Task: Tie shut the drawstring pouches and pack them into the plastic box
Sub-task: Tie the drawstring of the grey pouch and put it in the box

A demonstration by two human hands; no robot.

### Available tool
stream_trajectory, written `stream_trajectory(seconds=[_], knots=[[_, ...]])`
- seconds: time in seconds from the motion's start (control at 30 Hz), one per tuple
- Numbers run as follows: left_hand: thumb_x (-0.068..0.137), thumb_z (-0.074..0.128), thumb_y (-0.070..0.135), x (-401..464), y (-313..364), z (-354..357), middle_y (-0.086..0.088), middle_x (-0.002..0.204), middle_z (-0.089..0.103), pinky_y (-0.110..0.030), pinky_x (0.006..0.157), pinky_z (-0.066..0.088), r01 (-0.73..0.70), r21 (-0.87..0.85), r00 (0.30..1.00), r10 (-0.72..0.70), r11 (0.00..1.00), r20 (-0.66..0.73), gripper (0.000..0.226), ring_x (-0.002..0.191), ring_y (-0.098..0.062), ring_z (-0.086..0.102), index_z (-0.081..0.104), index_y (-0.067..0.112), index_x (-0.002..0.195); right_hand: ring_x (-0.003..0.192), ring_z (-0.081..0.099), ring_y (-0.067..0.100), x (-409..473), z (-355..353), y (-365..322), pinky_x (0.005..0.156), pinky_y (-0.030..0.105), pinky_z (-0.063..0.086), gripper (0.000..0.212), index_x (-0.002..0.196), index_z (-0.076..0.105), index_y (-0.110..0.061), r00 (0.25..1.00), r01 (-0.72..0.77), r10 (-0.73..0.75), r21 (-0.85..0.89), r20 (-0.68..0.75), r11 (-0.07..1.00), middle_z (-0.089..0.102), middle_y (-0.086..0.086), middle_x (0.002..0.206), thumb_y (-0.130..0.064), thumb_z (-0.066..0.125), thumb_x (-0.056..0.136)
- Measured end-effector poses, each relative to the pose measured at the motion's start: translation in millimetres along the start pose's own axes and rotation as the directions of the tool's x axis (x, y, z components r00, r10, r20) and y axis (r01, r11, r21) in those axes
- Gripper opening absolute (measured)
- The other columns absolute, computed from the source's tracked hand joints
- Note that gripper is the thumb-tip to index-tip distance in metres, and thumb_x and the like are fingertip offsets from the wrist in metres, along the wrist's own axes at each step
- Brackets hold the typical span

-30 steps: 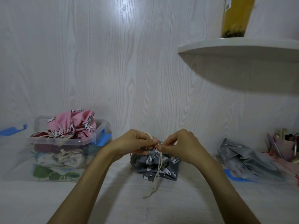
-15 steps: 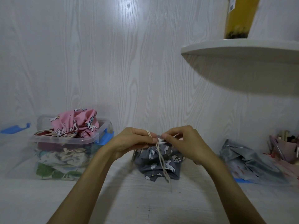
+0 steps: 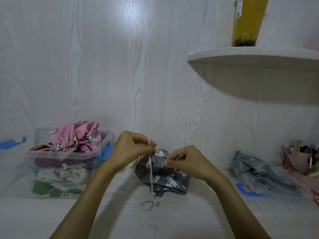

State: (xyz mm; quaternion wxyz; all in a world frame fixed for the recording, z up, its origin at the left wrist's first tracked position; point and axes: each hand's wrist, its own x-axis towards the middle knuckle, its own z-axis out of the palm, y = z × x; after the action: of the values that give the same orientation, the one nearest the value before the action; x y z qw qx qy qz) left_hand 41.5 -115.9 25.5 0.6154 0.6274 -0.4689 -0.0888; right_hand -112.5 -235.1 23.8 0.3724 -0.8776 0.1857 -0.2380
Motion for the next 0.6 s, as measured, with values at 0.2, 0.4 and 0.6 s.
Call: stream_trajectory(seconds=[0.2, 0.4, 0.6], knots=[[0.072, 0.074, -0.006, -4.4, 7.6, 8.6, -0.009, 0.073, 0.075, -0.021, 0.068, 0.057, -0.052, 0.020, 0.987, 0.049, 0.998, 0.156, 0.017, 0.071, -0.022, 0.073, 0.077, 0.010, 0.076, 0.092, 0.059, -0.004, 6.0, 2.5, -3.9, 0.073, 0.006, 0.042, 0.020, 0.104, 0.063, -0.027, 0.990, 0.115, -0.107, 0.097, -0.087, 0.989, 0.065, -0.015, 0.102, -0.016, 0.049, 0.096], [0.072, 0.079, 0.011, -3.4, -2.1, 12.0, 0.010, 0.077, 0.075, -0.033, 0.079, 0.058, -0.187, 0.235, 0.982, 0.186, 0.954, 0.026, 0.018, 0.077, -0.007, 0.071, 0.078, 0.027, 0.079, 0.074, 0.060, -0.006, 8.5, 4.8, 0.6, 0.065, 0.003, 0.042, 0.020, 0.102, 0.064, -0.024, 1.000, -0.006, 0.004, 0.206, 0.007, 0.979, 0.068, 0.002, 0.087, -0.015, 0.047, 0.097], [0.065, 0.078, 0.034, -4.9, -5.6, 22.4, 0.013, 0.073, 0.070, -0.037, 0.065, 0.056, -0.364, 0.280, 0.920, 0.390, 0.888, -0.042, 0.008, 0.067, -0.011, 0.067, 0.073, 0.032, 0.071, 0.096, 0.066, 0.008, 7.7, 2.4, 4.4, 0.085, 0.019, 0.051, 0.026, 0.117, 0.066, -0.015, 0.984, -0.116, 0.068, 0.301, 0.164, 0.946, 0.071, 0.000, 0.106, -0.016, 0.053, 0.095]])
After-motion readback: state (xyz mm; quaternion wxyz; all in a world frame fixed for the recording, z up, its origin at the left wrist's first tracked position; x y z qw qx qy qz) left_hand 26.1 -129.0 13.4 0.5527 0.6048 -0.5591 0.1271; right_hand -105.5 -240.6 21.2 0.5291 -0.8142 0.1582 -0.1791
